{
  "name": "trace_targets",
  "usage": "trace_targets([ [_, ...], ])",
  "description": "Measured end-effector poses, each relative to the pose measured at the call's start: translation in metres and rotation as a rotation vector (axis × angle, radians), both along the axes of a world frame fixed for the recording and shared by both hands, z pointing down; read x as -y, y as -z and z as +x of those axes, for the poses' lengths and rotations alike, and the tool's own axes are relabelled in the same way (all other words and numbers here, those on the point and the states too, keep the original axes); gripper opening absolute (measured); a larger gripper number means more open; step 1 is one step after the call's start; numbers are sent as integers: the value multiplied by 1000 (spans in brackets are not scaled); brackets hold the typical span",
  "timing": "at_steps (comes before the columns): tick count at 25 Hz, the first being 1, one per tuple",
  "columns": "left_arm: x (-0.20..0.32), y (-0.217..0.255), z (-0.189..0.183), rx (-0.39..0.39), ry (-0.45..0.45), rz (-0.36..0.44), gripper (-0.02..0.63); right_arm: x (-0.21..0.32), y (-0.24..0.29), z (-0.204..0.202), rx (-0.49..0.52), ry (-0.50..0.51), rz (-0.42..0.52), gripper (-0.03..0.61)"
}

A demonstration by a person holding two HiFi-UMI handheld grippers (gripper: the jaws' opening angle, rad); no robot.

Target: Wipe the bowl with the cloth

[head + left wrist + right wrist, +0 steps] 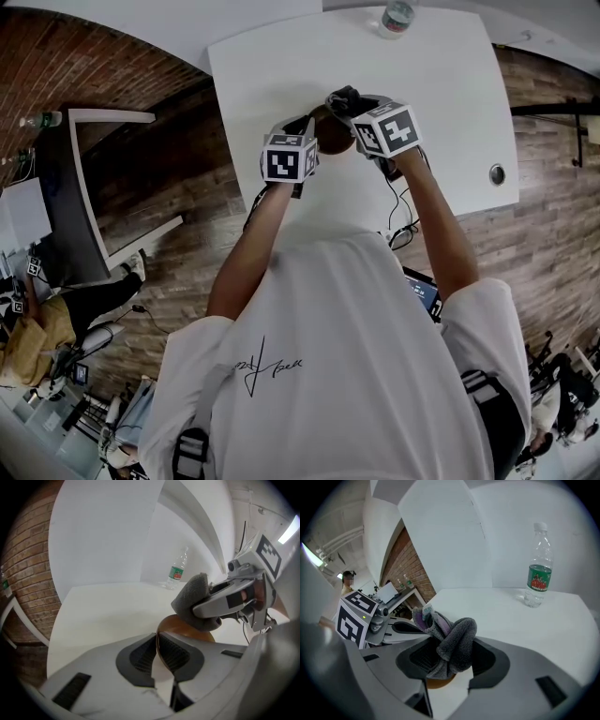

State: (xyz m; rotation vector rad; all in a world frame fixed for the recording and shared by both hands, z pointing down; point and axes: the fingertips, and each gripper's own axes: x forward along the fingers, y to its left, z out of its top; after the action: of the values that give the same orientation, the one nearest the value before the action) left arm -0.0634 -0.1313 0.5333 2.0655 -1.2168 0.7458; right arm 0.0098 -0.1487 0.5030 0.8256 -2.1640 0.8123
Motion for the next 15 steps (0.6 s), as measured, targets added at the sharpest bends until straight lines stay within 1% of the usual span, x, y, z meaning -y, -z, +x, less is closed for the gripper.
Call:
trace_targets([
  [5,0,-1,-1,5,-3,-4,29,-7,-2,4,43,-35,-25,181],
  [10,1,1,-2,5,5,-1,29,-11,3,5,72,-33,-16,181],
  [15,1,0,-2,-1,11,-2,28,-24,-2,7,93,-35,-53,181],
])
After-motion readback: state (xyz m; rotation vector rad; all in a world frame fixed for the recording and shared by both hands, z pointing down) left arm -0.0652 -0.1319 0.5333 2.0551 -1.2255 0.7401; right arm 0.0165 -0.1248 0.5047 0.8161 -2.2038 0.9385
